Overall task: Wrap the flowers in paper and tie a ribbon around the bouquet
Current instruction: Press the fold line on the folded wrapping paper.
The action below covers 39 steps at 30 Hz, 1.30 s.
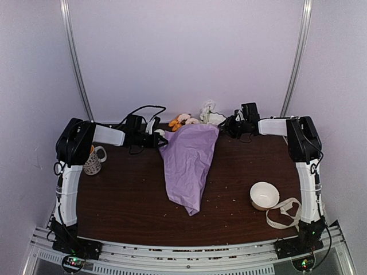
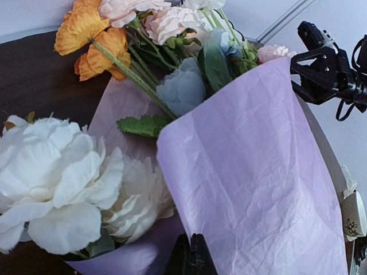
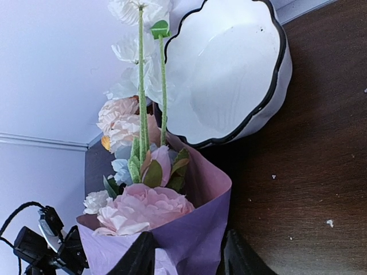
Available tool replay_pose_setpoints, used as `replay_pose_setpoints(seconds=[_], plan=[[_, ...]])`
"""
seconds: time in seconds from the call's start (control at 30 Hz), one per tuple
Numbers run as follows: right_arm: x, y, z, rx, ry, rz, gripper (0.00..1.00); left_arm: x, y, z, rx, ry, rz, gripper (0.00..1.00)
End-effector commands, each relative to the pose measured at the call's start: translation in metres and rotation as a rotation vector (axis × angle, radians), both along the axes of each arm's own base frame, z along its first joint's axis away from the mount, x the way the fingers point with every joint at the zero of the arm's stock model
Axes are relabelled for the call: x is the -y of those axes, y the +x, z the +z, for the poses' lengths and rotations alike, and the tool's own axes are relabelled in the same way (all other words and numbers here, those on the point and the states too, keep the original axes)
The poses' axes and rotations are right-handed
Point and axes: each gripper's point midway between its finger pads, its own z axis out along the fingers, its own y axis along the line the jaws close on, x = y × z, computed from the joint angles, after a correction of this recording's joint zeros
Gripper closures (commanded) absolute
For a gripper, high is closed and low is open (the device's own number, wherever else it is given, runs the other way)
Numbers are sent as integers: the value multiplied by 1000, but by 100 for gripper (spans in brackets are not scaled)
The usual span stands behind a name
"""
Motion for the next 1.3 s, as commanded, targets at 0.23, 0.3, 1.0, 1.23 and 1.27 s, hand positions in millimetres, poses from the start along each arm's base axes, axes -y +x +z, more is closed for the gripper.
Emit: replay_pose_setpoints(seconds=[0.23, 0.3, 1.0, 1.23, 1.27], plan=[[-30, -22, -8, -6, 19, 79, 44, -3, 11, 0, 12, -11, 9, 100], [-29, -19, -13, -14, 16, 62, 52, -3, 11, 0, 11, -11, 9, 100], [4, -3, 6, 29, -70, -84, 66, -3, 12, 0, 11, -10, 12, 100], [-27, -66, 12, 51, -109, 137, 31, -3, 11, -1, 10, -10, 7, 100], [-31, -74, 14, 59, -82, 150, 22, -3, 11, -1, 11, -10, 7, 100]])
